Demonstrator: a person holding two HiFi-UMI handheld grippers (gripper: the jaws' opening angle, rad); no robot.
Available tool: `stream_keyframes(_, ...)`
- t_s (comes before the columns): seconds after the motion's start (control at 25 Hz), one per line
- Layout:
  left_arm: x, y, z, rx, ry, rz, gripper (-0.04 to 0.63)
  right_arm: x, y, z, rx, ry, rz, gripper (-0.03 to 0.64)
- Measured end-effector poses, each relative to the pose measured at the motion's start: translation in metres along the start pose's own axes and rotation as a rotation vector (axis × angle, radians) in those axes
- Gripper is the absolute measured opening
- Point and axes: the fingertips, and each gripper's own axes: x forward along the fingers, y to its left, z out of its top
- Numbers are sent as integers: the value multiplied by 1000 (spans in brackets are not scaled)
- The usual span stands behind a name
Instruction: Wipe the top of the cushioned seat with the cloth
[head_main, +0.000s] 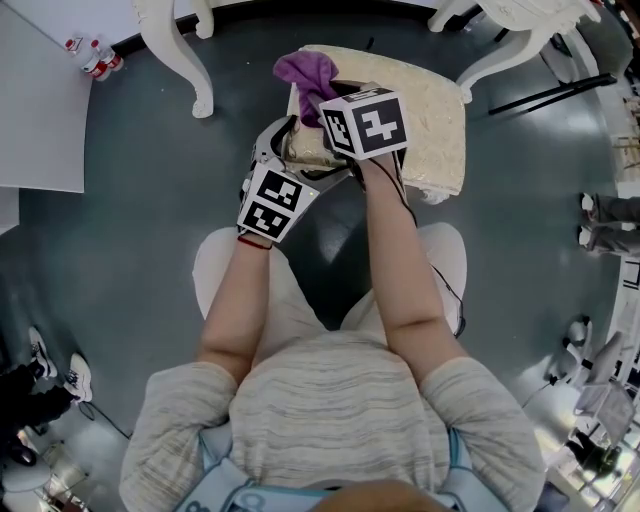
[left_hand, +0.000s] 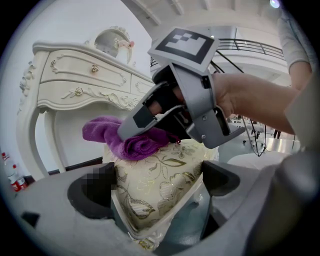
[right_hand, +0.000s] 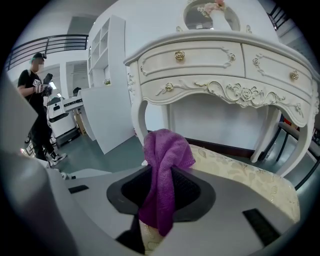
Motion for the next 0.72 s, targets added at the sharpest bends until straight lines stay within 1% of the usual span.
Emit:
stream_keyframes(0.4, 0, 1, -1, 0, 0, 0, 558, -8, -11, -6, 15, -5, 1, 106)
stream_keyframes(0.72, 0, 1, -2, -1, 2, -1, 558, -20, -29, -15, 24, 3, -30, 107)
